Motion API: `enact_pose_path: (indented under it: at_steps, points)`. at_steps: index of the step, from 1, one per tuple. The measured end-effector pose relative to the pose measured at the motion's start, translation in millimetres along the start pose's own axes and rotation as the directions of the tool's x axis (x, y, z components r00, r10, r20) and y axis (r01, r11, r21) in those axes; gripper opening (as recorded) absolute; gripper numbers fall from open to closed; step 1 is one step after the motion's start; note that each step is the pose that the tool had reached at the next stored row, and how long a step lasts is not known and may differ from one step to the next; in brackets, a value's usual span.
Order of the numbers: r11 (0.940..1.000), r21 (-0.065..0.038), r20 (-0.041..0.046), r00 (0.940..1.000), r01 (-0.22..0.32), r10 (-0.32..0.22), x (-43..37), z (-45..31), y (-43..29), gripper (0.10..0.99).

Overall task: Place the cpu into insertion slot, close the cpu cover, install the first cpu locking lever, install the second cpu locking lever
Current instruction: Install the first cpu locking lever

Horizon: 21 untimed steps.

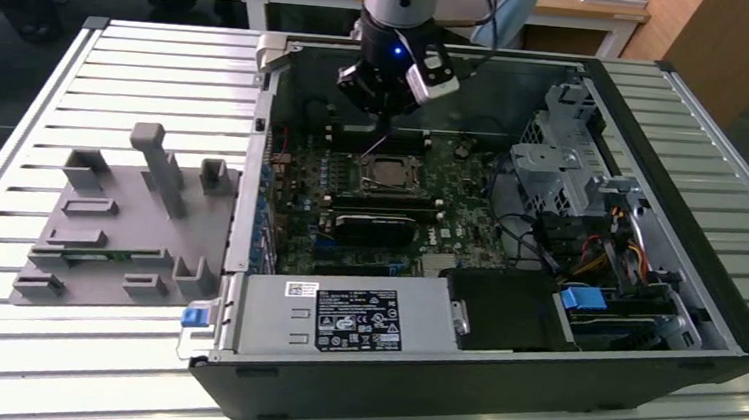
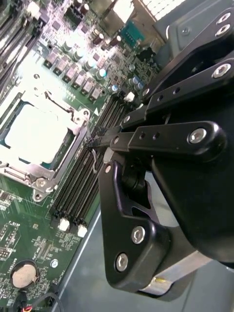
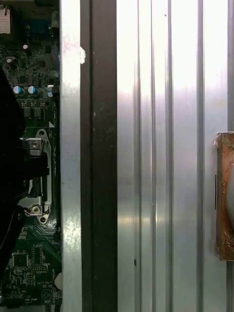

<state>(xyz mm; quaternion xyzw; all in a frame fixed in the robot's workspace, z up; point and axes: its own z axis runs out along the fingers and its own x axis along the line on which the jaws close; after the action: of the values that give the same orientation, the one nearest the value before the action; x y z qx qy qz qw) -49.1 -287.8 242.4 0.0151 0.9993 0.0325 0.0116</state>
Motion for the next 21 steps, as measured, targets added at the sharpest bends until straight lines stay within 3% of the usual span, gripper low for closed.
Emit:
enact_pose_path:
  at_steps: [12,21]
  points:
    - [1.0,0.0,-0.0001,1.0,0.0,0.0,-11.5,4.3,2.8,0.106]
    - [1.0,0.0,-0.0011,1.0,0.0,0.0,-17.6,12.0,2.9,0.106]
